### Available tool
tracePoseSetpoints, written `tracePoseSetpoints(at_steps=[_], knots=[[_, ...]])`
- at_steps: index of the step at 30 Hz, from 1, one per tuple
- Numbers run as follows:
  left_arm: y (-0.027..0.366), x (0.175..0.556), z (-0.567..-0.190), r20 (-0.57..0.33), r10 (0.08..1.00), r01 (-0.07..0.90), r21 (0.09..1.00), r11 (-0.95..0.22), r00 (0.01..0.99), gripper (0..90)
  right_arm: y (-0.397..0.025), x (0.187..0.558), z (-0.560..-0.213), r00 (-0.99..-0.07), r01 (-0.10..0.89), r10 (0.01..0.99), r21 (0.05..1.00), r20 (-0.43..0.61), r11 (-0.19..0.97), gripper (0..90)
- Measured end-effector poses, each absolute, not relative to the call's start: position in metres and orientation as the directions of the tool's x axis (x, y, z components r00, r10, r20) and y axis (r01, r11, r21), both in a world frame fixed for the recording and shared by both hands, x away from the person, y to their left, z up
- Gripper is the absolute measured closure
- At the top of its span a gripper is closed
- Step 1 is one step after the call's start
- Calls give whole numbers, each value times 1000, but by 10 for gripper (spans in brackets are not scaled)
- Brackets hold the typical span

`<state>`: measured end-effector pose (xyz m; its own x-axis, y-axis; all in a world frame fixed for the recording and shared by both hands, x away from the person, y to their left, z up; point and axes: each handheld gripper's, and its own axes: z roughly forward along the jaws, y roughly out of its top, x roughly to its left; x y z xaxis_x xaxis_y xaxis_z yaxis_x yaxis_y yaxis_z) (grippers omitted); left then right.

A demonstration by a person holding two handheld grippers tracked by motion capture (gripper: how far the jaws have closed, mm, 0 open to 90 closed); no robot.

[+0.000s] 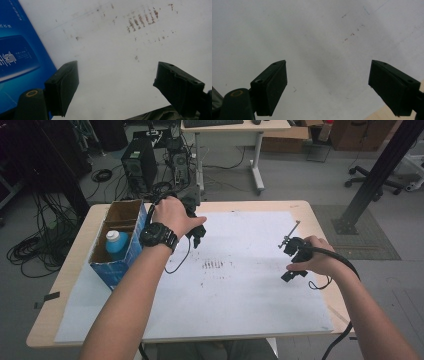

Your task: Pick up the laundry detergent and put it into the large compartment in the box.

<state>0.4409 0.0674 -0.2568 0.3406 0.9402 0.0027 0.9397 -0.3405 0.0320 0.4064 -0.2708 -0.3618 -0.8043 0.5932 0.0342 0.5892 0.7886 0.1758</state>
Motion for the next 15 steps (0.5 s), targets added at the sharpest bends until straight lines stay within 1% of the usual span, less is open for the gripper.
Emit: tracePoseSetpoints(at_steps=[15], knots=[[72,439,-256,-9,943,942,40,-333,333,195,-269,405,-360,-804,589,593,173,31,789,154]])
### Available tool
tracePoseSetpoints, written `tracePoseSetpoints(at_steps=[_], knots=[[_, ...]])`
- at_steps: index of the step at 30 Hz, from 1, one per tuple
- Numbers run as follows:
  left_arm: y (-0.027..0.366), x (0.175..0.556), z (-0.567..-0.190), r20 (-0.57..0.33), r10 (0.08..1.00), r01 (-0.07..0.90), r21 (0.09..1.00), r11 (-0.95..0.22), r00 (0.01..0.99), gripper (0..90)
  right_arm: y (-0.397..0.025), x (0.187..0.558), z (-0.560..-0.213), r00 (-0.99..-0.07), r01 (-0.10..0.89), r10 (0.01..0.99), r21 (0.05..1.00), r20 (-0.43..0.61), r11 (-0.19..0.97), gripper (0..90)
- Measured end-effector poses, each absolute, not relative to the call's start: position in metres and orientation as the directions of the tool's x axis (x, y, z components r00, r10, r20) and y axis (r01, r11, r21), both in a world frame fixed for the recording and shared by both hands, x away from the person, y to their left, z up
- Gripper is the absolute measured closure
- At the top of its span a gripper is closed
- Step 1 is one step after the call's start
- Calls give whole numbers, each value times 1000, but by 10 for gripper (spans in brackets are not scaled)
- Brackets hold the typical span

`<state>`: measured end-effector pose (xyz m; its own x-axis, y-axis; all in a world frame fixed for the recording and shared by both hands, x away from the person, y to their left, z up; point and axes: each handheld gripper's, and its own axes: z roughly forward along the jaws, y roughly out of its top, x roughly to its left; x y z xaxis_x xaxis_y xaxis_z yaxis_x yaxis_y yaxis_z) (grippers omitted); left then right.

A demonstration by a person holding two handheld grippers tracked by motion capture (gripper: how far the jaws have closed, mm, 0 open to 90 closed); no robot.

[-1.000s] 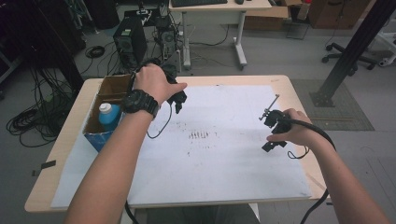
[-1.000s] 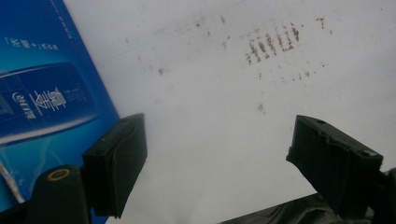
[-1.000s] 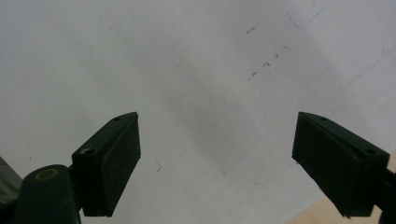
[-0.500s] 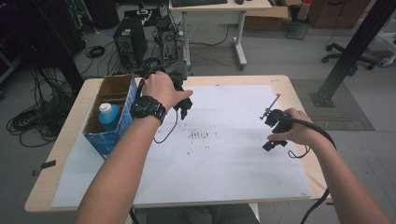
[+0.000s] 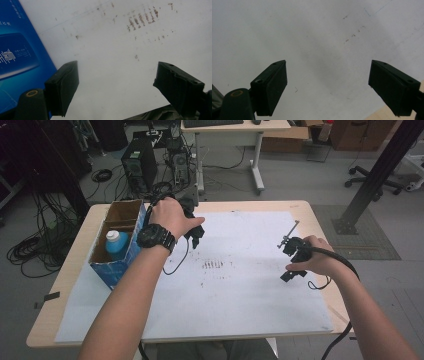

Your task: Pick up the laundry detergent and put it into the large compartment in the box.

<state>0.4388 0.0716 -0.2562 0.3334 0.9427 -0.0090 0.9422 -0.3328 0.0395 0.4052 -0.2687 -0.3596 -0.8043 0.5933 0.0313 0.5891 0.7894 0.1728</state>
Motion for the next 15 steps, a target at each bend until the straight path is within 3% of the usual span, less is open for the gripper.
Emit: tracePoseSetpoints(at_steps=[15], knots=[[72,437,-255,-8,942,941,41,-336,336,194,-270,403,-358,-803,591,596,173,28,788,154]])
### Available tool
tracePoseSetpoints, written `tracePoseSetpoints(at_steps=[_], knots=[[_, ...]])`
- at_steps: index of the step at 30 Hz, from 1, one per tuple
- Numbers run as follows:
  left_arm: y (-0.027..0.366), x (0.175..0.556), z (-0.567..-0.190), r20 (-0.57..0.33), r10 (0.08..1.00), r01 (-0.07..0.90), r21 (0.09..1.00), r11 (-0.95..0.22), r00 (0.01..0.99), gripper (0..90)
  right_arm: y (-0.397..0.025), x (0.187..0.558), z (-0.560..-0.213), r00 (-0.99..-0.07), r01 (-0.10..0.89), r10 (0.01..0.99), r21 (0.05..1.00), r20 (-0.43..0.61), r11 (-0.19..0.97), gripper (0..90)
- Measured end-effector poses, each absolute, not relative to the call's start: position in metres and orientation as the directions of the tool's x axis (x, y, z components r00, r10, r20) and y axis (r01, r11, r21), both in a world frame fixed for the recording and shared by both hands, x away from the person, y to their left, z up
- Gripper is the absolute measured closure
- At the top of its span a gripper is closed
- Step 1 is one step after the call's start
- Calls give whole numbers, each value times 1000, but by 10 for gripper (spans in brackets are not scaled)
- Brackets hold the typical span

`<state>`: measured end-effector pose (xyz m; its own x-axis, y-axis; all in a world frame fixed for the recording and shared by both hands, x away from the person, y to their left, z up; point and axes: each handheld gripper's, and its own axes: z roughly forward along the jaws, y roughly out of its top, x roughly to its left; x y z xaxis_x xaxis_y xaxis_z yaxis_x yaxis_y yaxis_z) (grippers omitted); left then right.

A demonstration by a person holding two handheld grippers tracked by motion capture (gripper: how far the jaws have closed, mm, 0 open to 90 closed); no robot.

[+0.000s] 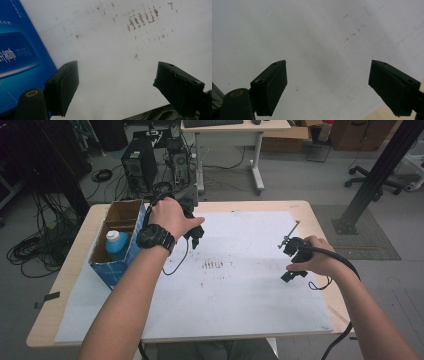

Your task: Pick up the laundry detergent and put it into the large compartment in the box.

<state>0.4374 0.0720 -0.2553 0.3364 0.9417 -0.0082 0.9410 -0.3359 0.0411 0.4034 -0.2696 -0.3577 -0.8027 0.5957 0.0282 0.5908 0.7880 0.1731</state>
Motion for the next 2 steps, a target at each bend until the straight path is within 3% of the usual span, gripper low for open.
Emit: tracePoseSetpoints(at_steps=[2], knots=[[72,437,-255,-9,942,941,41,-335,336,194,-270,403,-358,-802,592,596,173,29,787,154]])
